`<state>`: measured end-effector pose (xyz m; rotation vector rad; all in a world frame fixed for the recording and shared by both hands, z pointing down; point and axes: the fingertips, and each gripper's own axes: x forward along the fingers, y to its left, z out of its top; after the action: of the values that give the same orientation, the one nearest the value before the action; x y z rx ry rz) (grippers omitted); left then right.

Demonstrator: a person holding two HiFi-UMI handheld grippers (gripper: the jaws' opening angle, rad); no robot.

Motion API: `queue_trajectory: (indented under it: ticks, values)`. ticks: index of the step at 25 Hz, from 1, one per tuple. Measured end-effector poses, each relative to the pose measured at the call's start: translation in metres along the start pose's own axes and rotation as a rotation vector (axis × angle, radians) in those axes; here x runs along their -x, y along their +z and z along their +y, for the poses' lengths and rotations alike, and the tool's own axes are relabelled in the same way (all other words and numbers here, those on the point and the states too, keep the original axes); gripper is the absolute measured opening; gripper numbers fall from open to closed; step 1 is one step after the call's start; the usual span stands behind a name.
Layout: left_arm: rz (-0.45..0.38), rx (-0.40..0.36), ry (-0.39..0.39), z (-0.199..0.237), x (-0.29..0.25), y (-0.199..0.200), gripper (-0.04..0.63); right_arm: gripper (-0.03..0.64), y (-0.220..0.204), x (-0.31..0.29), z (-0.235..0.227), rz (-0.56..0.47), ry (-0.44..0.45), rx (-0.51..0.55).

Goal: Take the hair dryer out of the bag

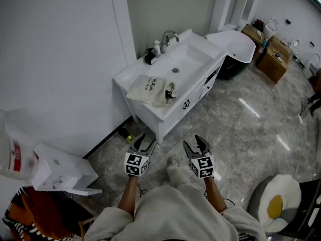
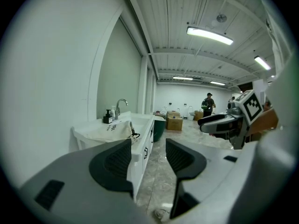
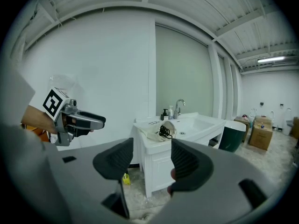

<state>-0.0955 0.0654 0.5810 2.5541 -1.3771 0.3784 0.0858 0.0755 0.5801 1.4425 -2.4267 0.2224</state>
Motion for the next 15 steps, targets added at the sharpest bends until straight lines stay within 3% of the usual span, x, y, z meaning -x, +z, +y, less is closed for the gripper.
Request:
queue_trajectory:
  ticks: [15]
  values:
    - [0.035, 0.010, 0.049, 0.067, -0.082, 0.020, 0.222, 0.235, 0.027, -0.119, -0.038, 0.002, 0.081, 0.000]
